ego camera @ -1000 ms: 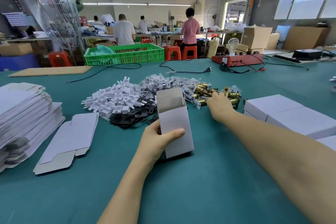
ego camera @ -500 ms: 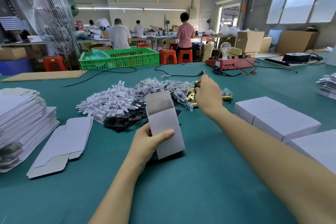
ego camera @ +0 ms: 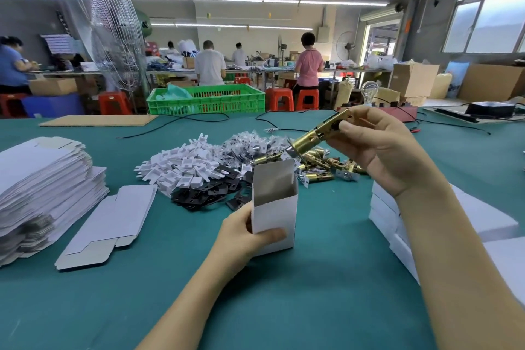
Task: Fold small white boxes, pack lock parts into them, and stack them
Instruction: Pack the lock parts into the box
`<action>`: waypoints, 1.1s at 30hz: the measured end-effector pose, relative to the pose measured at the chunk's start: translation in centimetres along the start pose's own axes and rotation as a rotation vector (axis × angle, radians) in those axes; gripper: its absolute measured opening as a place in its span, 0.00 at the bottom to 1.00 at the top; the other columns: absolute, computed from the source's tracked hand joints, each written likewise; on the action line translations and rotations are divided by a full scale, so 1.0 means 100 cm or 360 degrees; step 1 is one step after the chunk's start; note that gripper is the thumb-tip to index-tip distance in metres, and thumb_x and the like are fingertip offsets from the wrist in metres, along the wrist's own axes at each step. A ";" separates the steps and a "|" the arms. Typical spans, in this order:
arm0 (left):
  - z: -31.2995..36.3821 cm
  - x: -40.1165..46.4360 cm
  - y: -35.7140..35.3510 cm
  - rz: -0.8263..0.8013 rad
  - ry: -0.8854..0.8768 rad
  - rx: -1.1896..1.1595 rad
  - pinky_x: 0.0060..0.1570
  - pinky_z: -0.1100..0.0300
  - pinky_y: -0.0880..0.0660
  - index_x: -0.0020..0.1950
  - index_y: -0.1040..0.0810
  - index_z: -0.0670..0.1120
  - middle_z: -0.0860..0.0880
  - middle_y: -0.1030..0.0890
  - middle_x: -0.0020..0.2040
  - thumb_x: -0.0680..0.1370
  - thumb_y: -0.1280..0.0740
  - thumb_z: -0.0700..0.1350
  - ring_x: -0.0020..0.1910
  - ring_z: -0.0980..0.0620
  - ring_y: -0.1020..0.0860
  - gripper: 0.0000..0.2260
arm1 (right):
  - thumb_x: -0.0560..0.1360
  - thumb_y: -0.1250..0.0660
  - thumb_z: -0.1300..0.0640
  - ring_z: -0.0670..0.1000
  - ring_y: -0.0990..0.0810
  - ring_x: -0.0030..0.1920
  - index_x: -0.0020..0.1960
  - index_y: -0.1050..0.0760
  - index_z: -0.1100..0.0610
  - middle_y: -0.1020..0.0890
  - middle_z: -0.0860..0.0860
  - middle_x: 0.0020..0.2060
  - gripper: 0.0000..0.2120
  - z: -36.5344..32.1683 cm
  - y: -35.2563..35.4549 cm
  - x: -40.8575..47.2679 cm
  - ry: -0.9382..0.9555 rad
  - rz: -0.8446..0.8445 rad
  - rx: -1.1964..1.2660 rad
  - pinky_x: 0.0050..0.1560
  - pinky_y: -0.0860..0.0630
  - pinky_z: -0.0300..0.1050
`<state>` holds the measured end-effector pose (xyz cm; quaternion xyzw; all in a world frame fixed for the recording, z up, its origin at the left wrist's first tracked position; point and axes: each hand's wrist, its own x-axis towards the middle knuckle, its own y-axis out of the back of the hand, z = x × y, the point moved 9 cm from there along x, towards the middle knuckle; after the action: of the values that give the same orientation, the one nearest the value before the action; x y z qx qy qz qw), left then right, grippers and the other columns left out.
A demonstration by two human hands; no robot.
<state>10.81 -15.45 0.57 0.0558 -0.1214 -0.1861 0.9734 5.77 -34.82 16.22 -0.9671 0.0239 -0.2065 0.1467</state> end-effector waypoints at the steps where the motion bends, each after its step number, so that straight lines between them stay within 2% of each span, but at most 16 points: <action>1: 0.000 -0.001 -0.001 -0.0020 0.0000 0.0018 0.53 0.57 0.22 0.55 0.18 0.54 0.54 0.15 0.51 0.65 0.23 0.46 0.53 0.51 0.18 0.19 | 0.68 0.33 0.65 0.54 0.15 0.45 0.47 0.24 0.61 0.15 0.55 0.42 0.08 -0.001 -0.009 -0.002 -0.0002 -0.0114 -0.0013 0.45 0.19 0.43; 5: 0.000 -0.001 0.000 -0.0022 -0.0018 0.0117 0.52 0.58 0.22 0.56 0.19 0.53 0.55 0.15 0.51 0.65 0.22 0.46 0.53 0.54 0.18 0.20 | 0.68 0.32 0.64 0.56 0.15 0.46 0.48 0.25 0.62 0.16 0.56 0.42 0.09 0.003 -0.037 -0.007 -0.0004 -0.0395 -0.0225 0.47 0.19 0.44; 9: 0.003 -0.001 0.002 0.0020 -0.0125 0.0285 0.46 0.67 0.23 0.54 0.19 0.55 0.60 0.15 0.48 0.69 0.21 0.42 0.48 0.60 0.18 0.17 | 0.68 0.31 0.65 0.58 0.16 0.47 0.49 0.25 0.64 0.16 0.57 0.44 0.10 0.010 -0.047 -0.008 -0.0032 -0.0474 -0.0521 0.49 0.19 0.45; 11: 0.008 -0.002 0.003 0.0049 -0.0211 0.0374 0.42 0.73 0.28 0.51 0.20 0.59 0.64 0.16 0.45 0.68 0.20 0.42 0.44 0.65 0.20 0.18 | 0.71 0.31 0.68 0.59 0.16 0.48 0.50 0.25 0.65 0.16 0.58 0.44 0.08 0.012 -0.048 -0.008 -0.0054 -0.0512 -0.0708 0.51 0.19 0.46; 13: 0.013 -0.004 0.000 0.0052 -0.0286 0.0480 0.41 0.75 0.30 0.51 0.22 0.62 0.67 0.17 0.44 0.67 0.20 0.45 0.43 0.68 0.21 0.19 | 0.73 0.32 0.70 0.60 0.16 0.49 0.51 0.25 0.65 0.16 0.60 0.45 0.08 0.013 -0.047 -0.008 -0.0067 -0.0520 -0.0832 0.53 0.19 0.47; 16: 0.017 -0.005 -0.001 0.0084 -0.0339 0.0583 0.40 0.73 0.30 0.50 0.24 0.65 0.69 0.18 0.44 0.65 0.22 0.53 0.43 0.67 0.21 0.18 | 0.74 0.32 0.69 0.59 0.16 0.50 0.51 0.24 0.64 0.17 0.63 0.47 0.07 0.011 -0.048 -0.009 -0.0062 -0.0526 -0.0947 0.54 0.20 0.46; 22: 0.017 -0.006 0.001 0.0163 -0.0387 0.0601 0.41 0.63 0.25 0.46 0.23 0.62 0.66 0.18 0.44 0.62 0.26 0.63 0.42 0.64 0.20 0.16 | 0.73 0.30 0.67 0.51 0.18 0.44 0.49 0.21 0.58 0.17 0.51 0.40 0.08 0.006 -0.059 -0.010 0.0074 -0.0637 -0.1458 0.46 0.22 0.44; 25: 0.017 -0.007 0.001 0.0175 -0.0380 0.0558 0.41 0.63 0.24 0.45 0.23 0.66 0.65 0.17 0.44 0.62 0.26 0.64 0.42 0.63 0.19 0.14 | 0.73 0.29 0.66 0.46 0.20 0.42 0.49 0.23 0.52 0.18 0.47 0.40 0.11 0.006 -0.064 -0.010 0.0147 -0.0635 -0.1626 0.46 0.22 0.40; 29: 0.019 -0.007 0.002 0.0177 -0.0322 0.0443 0.42 0.69 0.25 0.46 0.23 0.74 0.65 0.16 0.44 0.62 0.26 0.63 0.43 0.64 0.19 0.15 | 0.73 0.29 0.66 0.45 0.21 0.43 0.50 0.23 0.54 0.18 0.47 0.41 0.10 0.017 -0.066 -0.009 0.0144 -0.0651 -0.1821 0.49 0.23 0.46; 33: 0.013 -0.005 0.004 0.0214 -0.0221 0.0336 0.45 0.60 0.22 0.43 0.19 0.66 0.61 0.15 0.43 0.60 0.26 0.63 0.44 0.59 0.18 0.13 | 0.73 0.30 0.64 0.44 0.21 0.42 0.48 0.23 0.53 0.18 0.46 0.42 0.08 0.026 -0.063 -0.007 0.0121 -0.0642 -0.1936 0.48 0.23 0.48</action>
<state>10.16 -14.98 1.80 0.1365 -0.2108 -0.1100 0.9617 6.13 -28.02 15.55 -0.8551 -0.0406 -0.2137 -0.4707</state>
